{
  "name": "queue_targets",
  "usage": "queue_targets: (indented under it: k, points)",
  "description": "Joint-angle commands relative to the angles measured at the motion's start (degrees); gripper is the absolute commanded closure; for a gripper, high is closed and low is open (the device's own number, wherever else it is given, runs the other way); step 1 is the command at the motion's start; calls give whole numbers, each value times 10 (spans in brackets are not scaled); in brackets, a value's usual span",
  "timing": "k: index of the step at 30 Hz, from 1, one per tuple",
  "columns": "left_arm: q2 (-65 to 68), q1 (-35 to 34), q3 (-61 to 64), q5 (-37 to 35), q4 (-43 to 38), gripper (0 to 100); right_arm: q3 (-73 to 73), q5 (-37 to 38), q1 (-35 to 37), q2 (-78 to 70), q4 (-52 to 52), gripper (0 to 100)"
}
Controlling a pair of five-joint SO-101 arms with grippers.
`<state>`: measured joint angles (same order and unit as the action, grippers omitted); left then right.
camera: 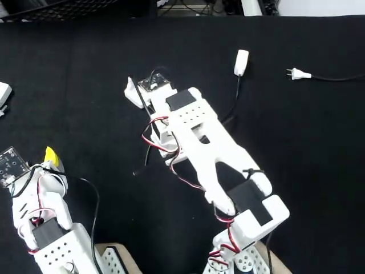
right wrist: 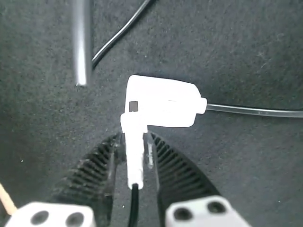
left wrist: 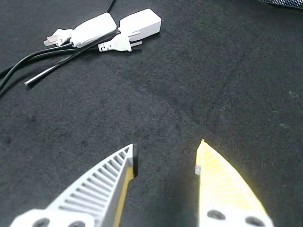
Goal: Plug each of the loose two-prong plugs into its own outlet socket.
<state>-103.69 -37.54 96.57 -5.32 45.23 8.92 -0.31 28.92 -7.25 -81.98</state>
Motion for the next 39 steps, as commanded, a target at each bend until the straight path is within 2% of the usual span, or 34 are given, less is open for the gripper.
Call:
queue_targets:
  k: [1, 11, 20, 32, 39]
  points:
    - [-4, -6, 7, 1, 3, 777, -20, -2, -16, 2, 2, 987]
    - [-4, -6, 7, 1, 3, 777, -25, -1, -22, -84, 14, 987]
    - [-4, -5, 7, 1, 3, 777, -23, -2, -22, -89, 19, 987]
    - [-4, -5, 7, 1, 3, 777, -45, -2, -18, -92, -30, 987]
    - [-4, -5, 7, 1, 3, 777, -51, -2, -18, -182, -9, 987]
